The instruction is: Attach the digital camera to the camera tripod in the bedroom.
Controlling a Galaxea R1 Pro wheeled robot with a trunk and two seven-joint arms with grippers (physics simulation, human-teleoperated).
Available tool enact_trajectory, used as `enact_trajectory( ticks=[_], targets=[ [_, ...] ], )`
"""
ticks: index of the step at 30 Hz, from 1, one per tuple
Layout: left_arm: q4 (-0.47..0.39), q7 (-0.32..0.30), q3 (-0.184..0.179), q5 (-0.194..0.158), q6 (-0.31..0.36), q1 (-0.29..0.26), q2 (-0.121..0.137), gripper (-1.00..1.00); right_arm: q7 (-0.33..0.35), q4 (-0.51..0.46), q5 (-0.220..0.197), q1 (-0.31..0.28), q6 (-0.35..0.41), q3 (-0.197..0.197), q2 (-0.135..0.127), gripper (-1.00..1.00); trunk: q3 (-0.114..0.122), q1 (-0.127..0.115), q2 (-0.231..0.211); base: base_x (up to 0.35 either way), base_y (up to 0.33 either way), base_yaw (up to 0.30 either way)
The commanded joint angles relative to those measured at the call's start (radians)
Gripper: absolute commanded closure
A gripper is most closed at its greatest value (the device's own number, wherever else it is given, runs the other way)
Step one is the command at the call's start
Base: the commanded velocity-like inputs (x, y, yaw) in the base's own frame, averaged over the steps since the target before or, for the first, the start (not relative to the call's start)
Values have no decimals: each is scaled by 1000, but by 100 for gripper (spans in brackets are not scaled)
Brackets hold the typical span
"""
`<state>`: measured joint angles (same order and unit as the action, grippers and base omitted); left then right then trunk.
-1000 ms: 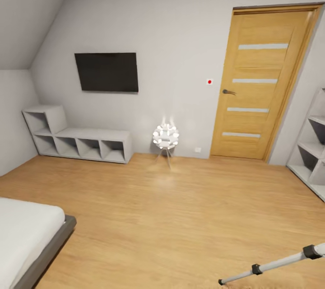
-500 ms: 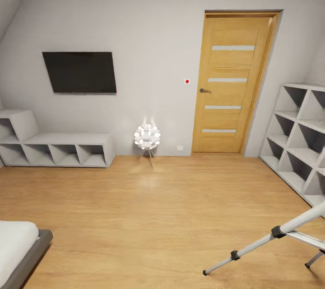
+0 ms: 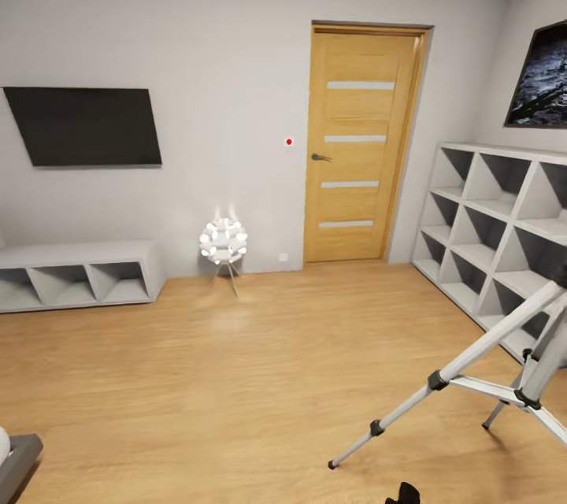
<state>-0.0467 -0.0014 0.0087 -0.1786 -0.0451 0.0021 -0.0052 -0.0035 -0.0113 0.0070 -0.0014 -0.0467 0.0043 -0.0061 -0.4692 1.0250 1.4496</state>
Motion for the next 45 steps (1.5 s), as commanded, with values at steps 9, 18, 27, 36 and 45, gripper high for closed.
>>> enact_trajectory(
  ticks=[9, 18, 27, 36, 45],
  targets=[
    [-1, 0, 0, -7, -2, 0, 1, -100, 0, 0, 1, 0, -1, 0, 0, -100, -1, 0, 0, 0, 0, -291],
    [-1, 0, 1, -7, -2, 0, 1, -100, 0, 0, 1, 0, -1, 0, 0, -100, -1, 0, 0, 0, 0, -291],
    [-1, 0, 1, -7, -2, 0, 1, -100, 0, 0, 1, 0, -1, 0, 0, -100, -1, 0, 0, 0, 0, -291],
    [-1, 0, 1, -7, -2, 0, 1, -100, 1, 1, 1, 0, 0, 0, 0, -100, -1, 0, 0, 0, 0, -291],
    [-1, -1, 1, -7, -2, 1, 1, -100, 2, 1, 2, 0, 0, 1, 0, -100, -1, 0, 0, 6, 0, -291]
  ],
)
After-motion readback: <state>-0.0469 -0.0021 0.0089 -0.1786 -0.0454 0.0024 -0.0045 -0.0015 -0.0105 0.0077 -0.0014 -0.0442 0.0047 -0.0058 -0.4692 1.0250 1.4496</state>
